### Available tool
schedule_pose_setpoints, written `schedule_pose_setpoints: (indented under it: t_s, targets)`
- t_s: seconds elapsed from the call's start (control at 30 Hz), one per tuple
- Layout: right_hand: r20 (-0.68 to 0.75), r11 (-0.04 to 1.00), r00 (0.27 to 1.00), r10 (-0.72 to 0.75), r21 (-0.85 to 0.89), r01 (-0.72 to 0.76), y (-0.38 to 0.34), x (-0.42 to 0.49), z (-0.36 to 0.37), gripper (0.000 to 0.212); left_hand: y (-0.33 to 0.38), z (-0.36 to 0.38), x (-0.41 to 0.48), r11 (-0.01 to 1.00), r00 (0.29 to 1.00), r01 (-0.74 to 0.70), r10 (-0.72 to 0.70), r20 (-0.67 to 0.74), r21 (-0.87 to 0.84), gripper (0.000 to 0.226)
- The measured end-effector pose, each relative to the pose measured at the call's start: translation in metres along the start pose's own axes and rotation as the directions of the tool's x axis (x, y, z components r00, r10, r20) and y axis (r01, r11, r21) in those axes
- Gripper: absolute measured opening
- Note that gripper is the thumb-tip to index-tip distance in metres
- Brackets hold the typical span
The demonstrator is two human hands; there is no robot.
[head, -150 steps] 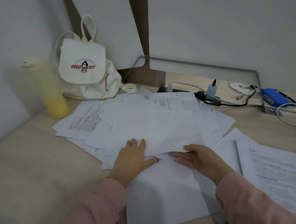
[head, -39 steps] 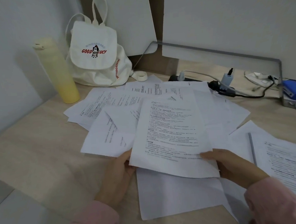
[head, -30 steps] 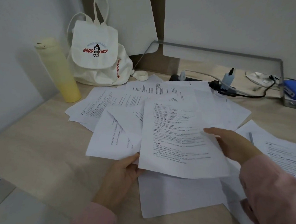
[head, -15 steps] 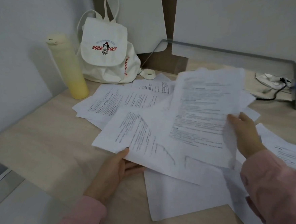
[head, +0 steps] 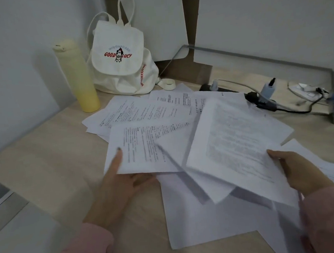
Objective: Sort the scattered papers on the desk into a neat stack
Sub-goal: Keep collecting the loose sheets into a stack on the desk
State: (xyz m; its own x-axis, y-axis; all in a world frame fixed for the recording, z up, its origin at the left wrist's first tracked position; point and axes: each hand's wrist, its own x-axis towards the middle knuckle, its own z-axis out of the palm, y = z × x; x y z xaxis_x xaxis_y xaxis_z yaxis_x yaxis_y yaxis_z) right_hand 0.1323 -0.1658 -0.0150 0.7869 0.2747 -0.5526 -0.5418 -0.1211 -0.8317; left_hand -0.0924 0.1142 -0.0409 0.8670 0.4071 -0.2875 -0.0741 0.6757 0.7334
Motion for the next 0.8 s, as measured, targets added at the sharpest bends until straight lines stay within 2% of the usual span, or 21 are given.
schedule_pose_setpoints:
  t_s: [0.03,0.13,0.23,0.3,0.4,0.6,0.7,0.8]
  targets:
    - [0.022,1.0,1.0,0.013,-0.013,-0.013,0.001,0.0,0.001,0.021,0.007,-0.003,0.001,1.0,0.999,-0.023,0.023,-0.043,0.002,0.071]
    - [0.068,0.998,0.997,0.041,-0.043,-0.038,0.006,-0.002,0.011,0.018,0.019,-0.01,0.009,0.99,0.97,-0.025,0.058,-0.238,0.139,0.036]
    - [0.069,0.998,0.996,0.059,-0.039,-0.056,0.013,-0.001,0.024,0.031,0.018,-0.011,0.014,0.981,0.932,0.011,0.061,-0.357,0.196,0.023]
    - [0.087,0.997,0.994,0.063,0.029,-0.066,0.018,-0.005,0.033,0.033,0.014,-0.01,0.012,0.977,0.945,0.042,0.029,-0.326,0.21,0.02]
    - [0.141,0.995,0.988,0.061,0.068,-0.071,0.031,-0.016,0.046,0.023,0.002,-0.005,0.003,0.963,0.969,0.123,-0.066,-0.237,0.238,0.017]
    - [0.337,0.987,0.938,0.082,0.1,-0.123,0.048,-0.035,0.069,0.023,-0.021,0.007,-0.012,0.944,0.972,0.232,-0.232,-0.028,0.235,0.028]
    - [0.319,0.982,0.945,0.07,0.142,-0.121,0.048,-0.032,0.076,0.031,-0.027,0.016,-0.018,0.912,0.953,0.252,-0.292,0.079,0.324,0.033]
    - [0.344,0.982,0.937,0.056,0.15,-0.113,0.048,-0.029,0.081,0.033,-0.028,0.02,-0.022,0.87,0.943,0.249,-0.319,0.1,0.426,0.034]
